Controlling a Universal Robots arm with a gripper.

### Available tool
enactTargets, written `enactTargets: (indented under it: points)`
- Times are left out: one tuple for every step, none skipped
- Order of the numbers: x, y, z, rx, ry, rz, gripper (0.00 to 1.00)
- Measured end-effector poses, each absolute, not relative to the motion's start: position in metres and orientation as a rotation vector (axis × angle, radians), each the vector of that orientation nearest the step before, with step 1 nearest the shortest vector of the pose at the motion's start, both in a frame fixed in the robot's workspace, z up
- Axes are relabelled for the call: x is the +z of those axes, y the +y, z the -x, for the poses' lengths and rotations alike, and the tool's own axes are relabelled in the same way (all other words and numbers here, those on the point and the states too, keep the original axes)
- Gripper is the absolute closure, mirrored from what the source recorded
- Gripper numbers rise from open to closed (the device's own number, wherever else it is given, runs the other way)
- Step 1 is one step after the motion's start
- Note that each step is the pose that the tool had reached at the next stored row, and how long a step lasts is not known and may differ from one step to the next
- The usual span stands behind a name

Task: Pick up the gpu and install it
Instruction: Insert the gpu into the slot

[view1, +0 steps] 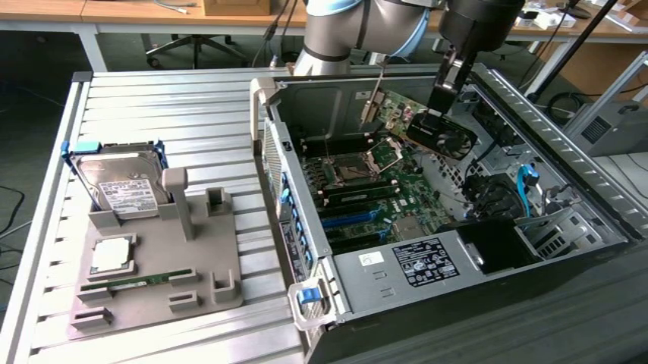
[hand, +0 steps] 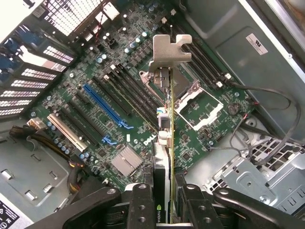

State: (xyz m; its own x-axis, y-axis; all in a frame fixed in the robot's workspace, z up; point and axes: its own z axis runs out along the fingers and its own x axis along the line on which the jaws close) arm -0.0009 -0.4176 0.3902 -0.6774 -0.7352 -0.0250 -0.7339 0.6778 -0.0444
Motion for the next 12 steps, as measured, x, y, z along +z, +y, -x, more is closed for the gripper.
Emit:
enactTargets:
  points:
    - [0.3902, -0.4176, 0.0009, -0.048, 2.839, 1.247, 0.73]
    - [0.3902, -0.4176, 0.0009, -0.048, 2.837, 1.251, 0.73]
    - [0.3902, -0.4176, 0.0009, -0.048, 2.834, 1.257, 0.73]
    - [0.3902, -0.4176, 0.0009, -0.048, 2.831, 1.264, 0.73]
    - [0.3902, -0.4176, 0.0009, -0.048, 2.829, 1.269, 0.73]
    - [0.3901, -0.4176, 0.0009, -0.048, 2.827, 1.274, 0.73]
    - [0.3901, -0.4176, 0.0009, -0.048, 2.823, 1.281, 0.73]
    - [0.3901, -0.4176, 0.0009, -0.047, 2.818, 1.292, 0.73]
    - [0.3901, -0.4176, 0.0009, -0.047, 2.814, 1.3, 0.73]
    - [0.3901, -0.4176, 0.0009, -0.047, 2.81, 1.31, 0.73]
    - [0.3901, -0.4176, 0.0009, -0.047, 2.804, 1.321, 0.73]
    - [0.3901, -0.4176, 0.0009, -0.046, 2.8, 1.33, 0.73]
